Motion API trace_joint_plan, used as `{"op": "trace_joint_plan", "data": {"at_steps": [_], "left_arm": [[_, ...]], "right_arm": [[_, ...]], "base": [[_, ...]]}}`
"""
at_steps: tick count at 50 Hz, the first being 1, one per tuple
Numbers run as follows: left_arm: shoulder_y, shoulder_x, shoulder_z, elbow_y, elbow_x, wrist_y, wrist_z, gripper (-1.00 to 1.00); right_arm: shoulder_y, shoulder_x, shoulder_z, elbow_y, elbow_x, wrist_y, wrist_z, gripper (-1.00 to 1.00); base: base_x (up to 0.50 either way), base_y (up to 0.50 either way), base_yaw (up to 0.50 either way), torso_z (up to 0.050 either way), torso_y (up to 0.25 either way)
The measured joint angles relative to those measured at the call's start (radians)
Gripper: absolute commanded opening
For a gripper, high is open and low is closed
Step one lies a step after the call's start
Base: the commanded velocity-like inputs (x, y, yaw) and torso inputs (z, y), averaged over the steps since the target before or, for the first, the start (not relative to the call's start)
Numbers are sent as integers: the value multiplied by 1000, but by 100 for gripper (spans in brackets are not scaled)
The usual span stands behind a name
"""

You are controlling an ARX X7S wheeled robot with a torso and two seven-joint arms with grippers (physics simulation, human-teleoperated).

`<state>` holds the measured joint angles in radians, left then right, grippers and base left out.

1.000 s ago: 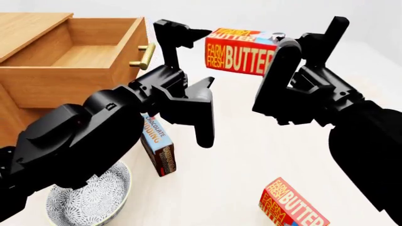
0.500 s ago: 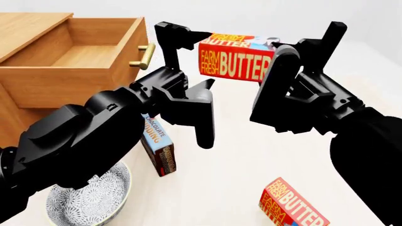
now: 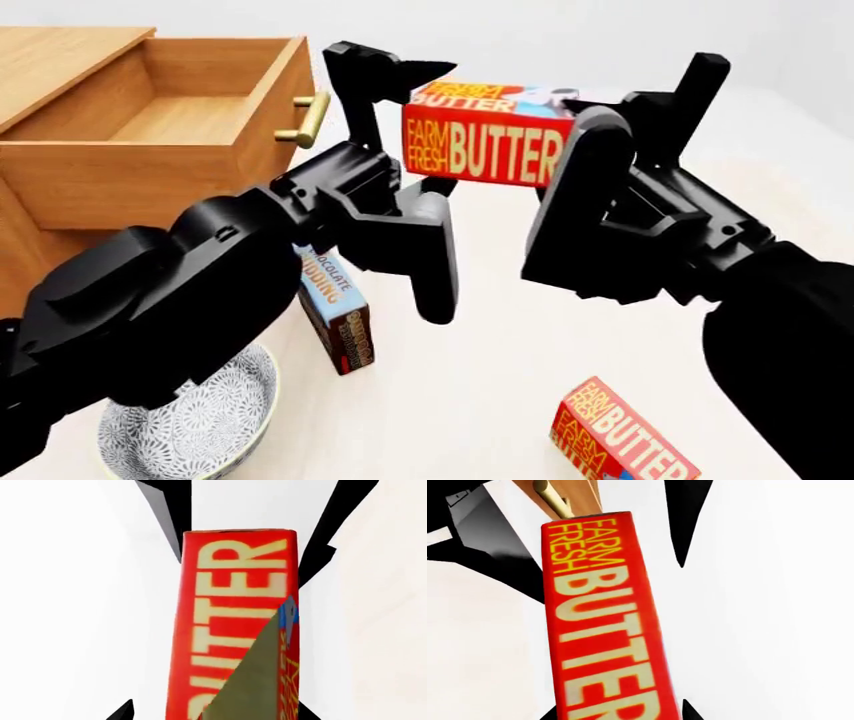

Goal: Put the butter at the front in the top drawer of the cabinet and close it.

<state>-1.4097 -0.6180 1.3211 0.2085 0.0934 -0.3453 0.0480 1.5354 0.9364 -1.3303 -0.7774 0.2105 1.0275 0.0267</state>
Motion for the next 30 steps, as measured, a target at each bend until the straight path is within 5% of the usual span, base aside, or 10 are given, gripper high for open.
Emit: {"op": "trace_joint_plan", "data": {"at_steps": [1,2,26,27,30], "left_arm": [[1,-2,-2,2,-1,7,-2,100],[2,-3,-3,3,-1,15,-5,-100],[20,-61,2,-32,-50,169,-41,-100],[20,-62,2,-31,-50,169,-42,-100],[22,-59,-9,-20,-39,163,-42,-100]], "right_arm": [[-1,-2,3,0,3,0,0,-100],[-1,-3,6,0,6,-1,-1,-100],[-58,-9,111,22,123,-30,22,-100],[-61,-8,115,21,127,-30,25,100],[-63,-7,116,12,111,-23,33,100]], "base": [[0,0,0,0,0],[0,0,0,0,0],[0,0,0,0,0],[0,0,0,0,0],[0,0,0,3,0]]}}
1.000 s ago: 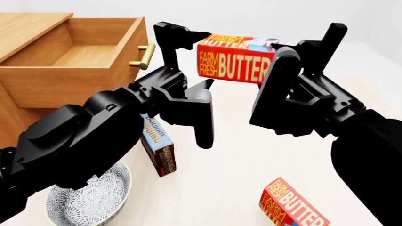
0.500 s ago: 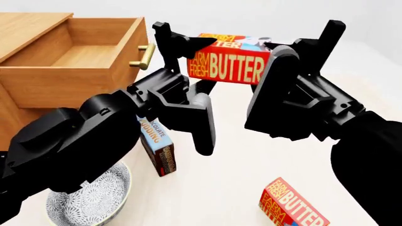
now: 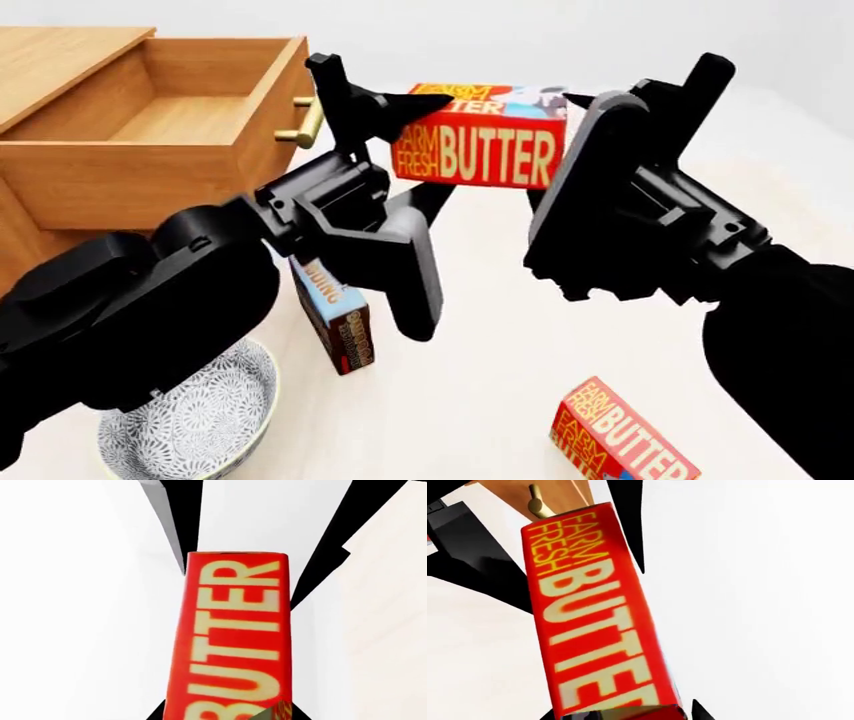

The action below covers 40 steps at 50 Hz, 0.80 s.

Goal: Put the butter at the front in the top drawer of the cabinet and close it.

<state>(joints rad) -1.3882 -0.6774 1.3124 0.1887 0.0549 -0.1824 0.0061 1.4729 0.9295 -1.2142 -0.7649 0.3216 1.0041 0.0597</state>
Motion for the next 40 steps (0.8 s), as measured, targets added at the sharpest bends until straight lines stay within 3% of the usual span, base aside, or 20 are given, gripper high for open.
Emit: {"op": "trace_joint_plan", "data": {"at_steps": [19,30,40], "left_arm": [[-22,1,-72,145,-44,-172,30,-100],[-39,16,-190,268,-203,-423,38,-100],[-55,99,-422,320,-463,-770,1,-100]], "right_arm": [[-18,61,27,-173,-109,229,99,100],[-70,154,238,-235,277,304,418,100],[-233,275,454,-208,596,78,644,100]], "base": [[0,0,0,1,2],[0,0,0,0,1],[0,0,0,1,1]]}}
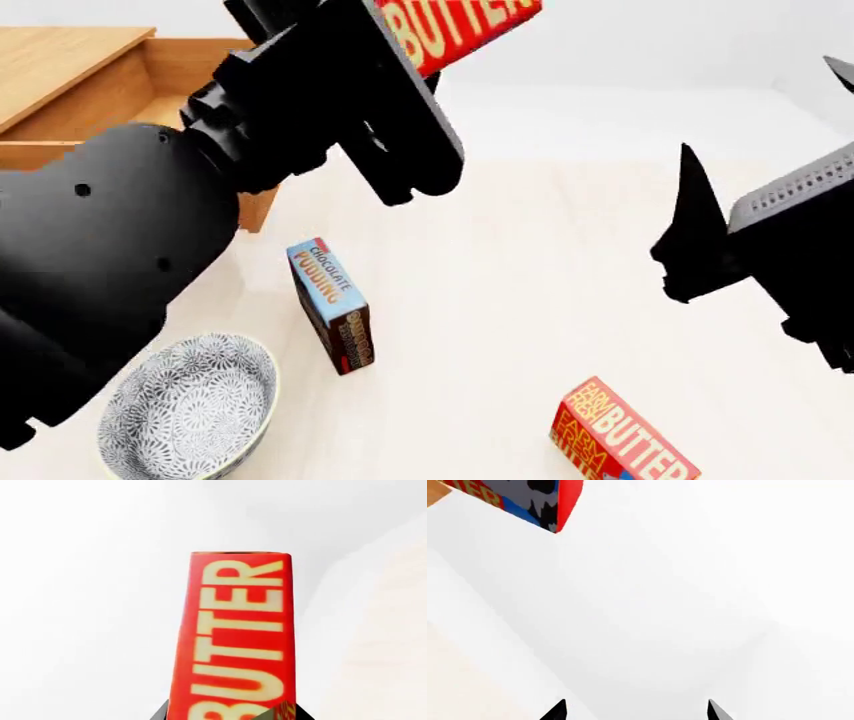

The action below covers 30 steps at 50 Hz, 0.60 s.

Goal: Put the butter at the front in the top drawer of the cabinet and close it.

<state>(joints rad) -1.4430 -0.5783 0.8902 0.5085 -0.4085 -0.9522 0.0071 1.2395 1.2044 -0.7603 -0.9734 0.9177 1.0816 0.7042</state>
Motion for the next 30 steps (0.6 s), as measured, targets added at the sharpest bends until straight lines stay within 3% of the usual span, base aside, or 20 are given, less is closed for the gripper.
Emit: {"op": "trace_joint_plan", "data": {"at_steps": [8,14,22,30], "left_arm": [[-43,110,-219,-81,-175,-299,-50,-100],[-93,168,-342,-227,-292,-443,-134,-100],[-188,209,-399,-495,-375,-523,-212,-100],[-295,254,-402,-812,-355,-499,-230,-100]], "right_arm": [[-183,88,119,49,195,-362,70,100],[-284,112,161,77,274,-553,86,100],[-362,118,191,107,327,-703,83,100],[-420,136,211,119,350,-807,80,100]], "base": [[0,0,1,0,1],[0,0,0,0,2],[0,0,0,0,1],[0,0,0,1,1]]}}
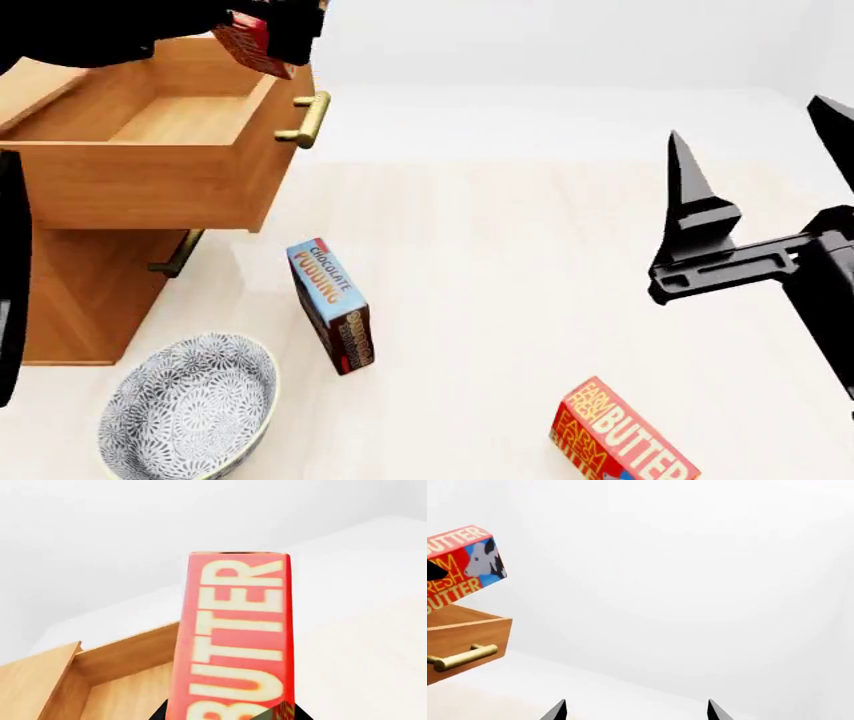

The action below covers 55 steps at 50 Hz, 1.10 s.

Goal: Put the butter at the front in the top drawer of the cabinet and close it.

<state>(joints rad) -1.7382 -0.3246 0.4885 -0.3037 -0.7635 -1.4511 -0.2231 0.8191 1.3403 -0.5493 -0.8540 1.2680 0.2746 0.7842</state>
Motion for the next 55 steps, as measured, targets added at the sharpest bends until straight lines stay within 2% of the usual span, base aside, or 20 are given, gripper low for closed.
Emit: {"op": "trace_joint_plan", "data": {"at_steps": [10,19,29,35,55], "left_arm": [[-183,103,36,-559,124,197,80,-100],[-250,151,-101,-833,323,297,80,-100],[-250,175,-294,-957,557,334,39,-100],[-231,183,-346,-991,649,356,21,-100],[-153,187,-436,-1005,734,546,-96,-100]], "right_arm": [[-62,32,10,-4,3,-88,5,100],[-102,49,10,-15,-7,-133,8,100],[-126,59,9,-27,-17,-158,4,100],[-134,65,11,-32,-19,-167,1,100],[-180,76,2,-39,-43,-206,3,100]], "base": [[0,0,0,0,2],[0,0,0,1,1],[0,0,0,0,1],[0,0,0,0,2],[0,0,0,1,1]]}}
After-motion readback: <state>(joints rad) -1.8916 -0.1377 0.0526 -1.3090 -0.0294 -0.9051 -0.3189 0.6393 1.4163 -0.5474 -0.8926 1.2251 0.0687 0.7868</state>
